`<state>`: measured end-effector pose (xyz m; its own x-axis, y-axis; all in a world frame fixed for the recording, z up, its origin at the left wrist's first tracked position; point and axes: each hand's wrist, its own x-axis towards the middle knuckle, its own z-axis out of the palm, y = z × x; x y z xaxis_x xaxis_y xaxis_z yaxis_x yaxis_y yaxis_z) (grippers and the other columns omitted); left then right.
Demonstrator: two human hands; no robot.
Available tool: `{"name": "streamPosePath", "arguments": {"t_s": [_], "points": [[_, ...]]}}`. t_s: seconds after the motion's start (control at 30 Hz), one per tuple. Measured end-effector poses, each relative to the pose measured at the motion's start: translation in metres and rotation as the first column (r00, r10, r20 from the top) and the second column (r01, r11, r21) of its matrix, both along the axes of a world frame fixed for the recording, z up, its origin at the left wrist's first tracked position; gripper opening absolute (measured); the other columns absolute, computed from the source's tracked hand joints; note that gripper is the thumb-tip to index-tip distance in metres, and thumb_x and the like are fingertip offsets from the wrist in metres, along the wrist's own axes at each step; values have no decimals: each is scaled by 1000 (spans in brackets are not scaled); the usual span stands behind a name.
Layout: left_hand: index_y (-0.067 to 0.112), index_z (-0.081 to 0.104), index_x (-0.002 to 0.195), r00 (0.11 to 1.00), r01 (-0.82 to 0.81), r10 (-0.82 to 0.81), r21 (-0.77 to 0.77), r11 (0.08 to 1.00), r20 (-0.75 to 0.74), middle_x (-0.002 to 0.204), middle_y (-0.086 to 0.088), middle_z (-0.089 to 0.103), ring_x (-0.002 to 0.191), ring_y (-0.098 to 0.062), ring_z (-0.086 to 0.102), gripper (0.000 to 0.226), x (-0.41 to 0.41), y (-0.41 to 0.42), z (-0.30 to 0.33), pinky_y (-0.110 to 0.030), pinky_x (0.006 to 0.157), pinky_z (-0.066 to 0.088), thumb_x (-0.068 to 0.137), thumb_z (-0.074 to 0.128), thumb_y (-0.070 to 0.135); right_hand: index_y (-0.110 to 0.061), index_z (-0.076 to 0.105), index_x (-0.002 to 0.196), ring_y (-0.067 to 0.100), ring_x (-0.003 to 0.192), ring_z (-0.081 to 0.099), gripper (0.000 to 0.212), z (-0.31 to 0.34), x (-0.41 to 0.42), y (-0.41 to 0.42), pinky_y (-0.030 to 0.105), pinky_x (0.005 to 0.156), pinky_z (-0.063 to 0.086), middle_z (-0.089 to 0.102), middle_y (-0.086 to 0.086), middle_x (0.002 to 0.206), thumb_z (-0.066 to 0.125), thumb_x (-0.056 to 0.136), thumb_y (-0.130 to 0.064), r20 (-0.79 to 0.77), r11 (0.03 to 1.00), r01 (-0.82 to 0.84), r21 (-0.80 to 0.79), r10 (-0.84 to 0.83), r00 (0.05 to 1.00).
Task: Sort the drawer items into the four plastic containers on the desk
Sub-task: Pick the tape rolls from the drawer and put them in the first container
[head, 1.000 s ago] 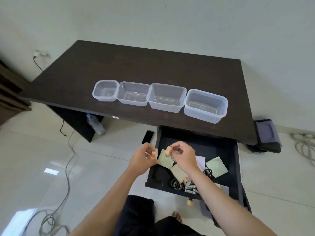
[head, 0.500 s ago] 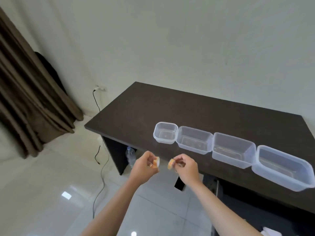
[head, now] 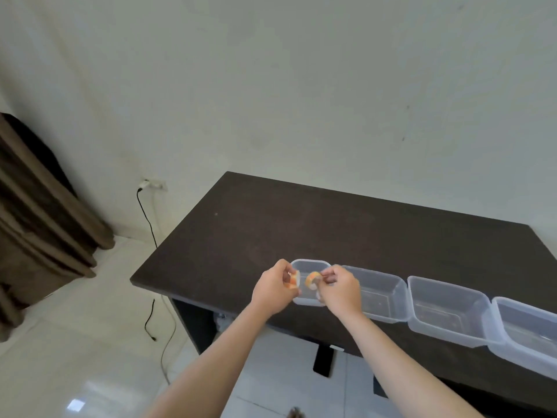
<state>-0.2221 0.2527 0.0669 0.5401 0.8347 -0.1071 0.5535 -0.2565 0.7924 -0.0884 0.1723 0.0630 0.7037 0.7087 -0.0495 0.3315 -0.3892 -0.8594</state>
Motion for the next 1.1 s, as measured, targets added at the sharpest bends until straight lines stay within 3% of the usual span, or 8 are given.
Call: {"name": "streamPosePath", "arguments": {"t_s": [0.07,0.17,0.3,0.4,0.57,0.73,0.9,1.1], "points": [[23,53,96,1000,15,-15,-11,1000,-25,82,8,57,76,-17,57,34,15,15,-2,-34,71,50,70,74,20,-22,61,78,16,69,65,10,-4,11,15,30,60,53,67,-3,75,70,79,-19,6,998,34,-49,-33,999],[23,53,98,993,79,-83,-42,996,-90,85,7,60,75,-17,60,32,35,30,-10,-34,71,53,72,72,20,-19,61,87,14,73,58,7,-11,24,30,20,53,40,64,0,84,65,83,-14,20,988,62,-141,-60,998],[23,55,97,979,137,-143,-49,989,-148,88,5,67,81,-19,65,27,56,42,-24,-40,76,57,74,65,17,-20,64,92,13,73,58,11,-19,37,42,19,50,37,65,1,91,64,83,-13,27,956,44,-289,-37,999],[24,55,106,966,172,-178,-49,984,-188,102,1,66,88,-22,64,32,63,45,-32,-36,76,56,76,59,13,-21,66,94,17,83,63,19,-27,47,43,22,63,45,68,0,95,66,79,-11,33,941,10,-337,2,999],[27,54,115,971,165,-164,-10,986,-173,105,0,61,81,-20,60,40,61,42,-39,-27,66,49,79,51,9,-22,66,92,13,88,63,12,-33,52,35,23,72,48,67,-2,96,68,82,-15,26,970,-2,-244,9,1000],[25,58,113,991,116,-112,57,992,-75,116,3,58,103,-15,57,35,48,28,-43,-26,83,48,81,62,14,-19,67,91,9,81,63,8,-36,43,14,13,67,46,69,-2,91,68,83,-14,3,996,15,-83,-15,1000],[20,58,116,996,88,-87,111,990,-15,115,2,57,106,-15,56,35,24,-10,-42,-22,83,43,82,63,11,-18,68,89,9,78,64,10,-35,23,-25,21,74,53,69,-3,85,69,82,-11,13,998,25,65,-25,1000],[14,56,120,995,97,-97,27,995,-14,120,0,56,111,-15,55,36,-8,-92,-56,-17,91,37,84,61,8,-13,69,93,3,78,64,12,-44,-13,-106,7,69,48,69,-4,82,68,83,-7,-7,997,11,83,-10,1000]]}}
